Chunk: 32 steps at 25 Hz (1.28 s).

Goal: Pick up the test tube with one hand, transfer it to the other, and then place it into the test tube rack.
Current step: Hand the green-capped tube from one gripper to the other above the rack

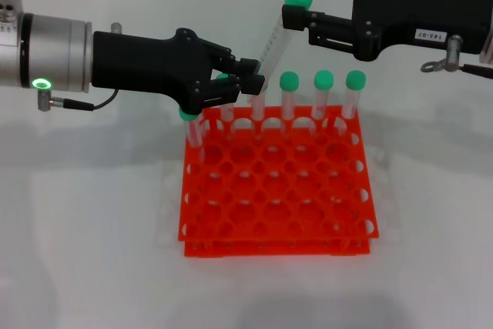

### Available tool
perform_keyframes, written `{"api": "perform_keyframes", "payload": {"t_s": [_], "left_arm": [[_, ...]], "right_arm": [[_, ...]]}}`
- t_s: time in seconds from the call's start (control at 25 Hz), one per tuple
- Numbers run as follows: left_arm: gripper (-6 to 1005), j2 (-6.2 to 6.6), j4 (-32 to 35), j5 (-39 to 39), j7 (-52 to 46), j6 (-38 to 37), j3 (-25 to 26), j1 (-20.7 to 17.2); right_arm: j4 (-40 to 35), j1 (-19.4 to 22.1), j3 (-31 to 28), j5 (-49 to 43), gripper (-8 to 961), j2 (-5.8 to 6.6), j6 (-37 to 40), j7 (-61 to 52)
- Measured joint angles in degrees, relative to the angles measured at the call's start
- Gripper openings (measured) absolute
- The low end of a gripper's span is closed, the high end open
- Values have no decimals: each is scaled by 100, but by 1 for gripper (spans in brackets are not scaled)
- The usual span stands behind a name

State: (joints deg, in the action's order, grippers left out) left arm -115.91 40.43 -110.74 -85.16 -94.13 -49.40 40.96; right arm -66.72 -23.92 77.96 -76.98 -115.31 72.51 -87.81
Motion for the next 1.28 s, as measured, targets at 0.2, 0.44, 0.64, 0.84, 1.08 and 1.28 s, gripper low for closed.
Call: {"api": "perform_keyframes", "payload": {"t_s": [0.2,0.44,0.64,0.84,1.08,1.28], "left_arm": [[190,-2,0,0,0,-10,0,-1],[190,-1,0,0,0,-22,0,-6],[190,-1,0,2,0,-31,0,-9],[190,0,0,4,0,-35,0,-10],[189,-2,0,4,0,-35,0,-13],[193,-13,0,4,1,-14,0,-17]], "right_arm": [[66,-45,0,-1,469,-7,1,0],[108,-52,0,0,468,-9,15,0],[108,-52,0,3,418,-9,28,0],[115,-51,0,8,334,-9,40,0],[116,-51,0,9,291,-9,54,0],[116,-53,-2,9,284,-9,55,13]]}}
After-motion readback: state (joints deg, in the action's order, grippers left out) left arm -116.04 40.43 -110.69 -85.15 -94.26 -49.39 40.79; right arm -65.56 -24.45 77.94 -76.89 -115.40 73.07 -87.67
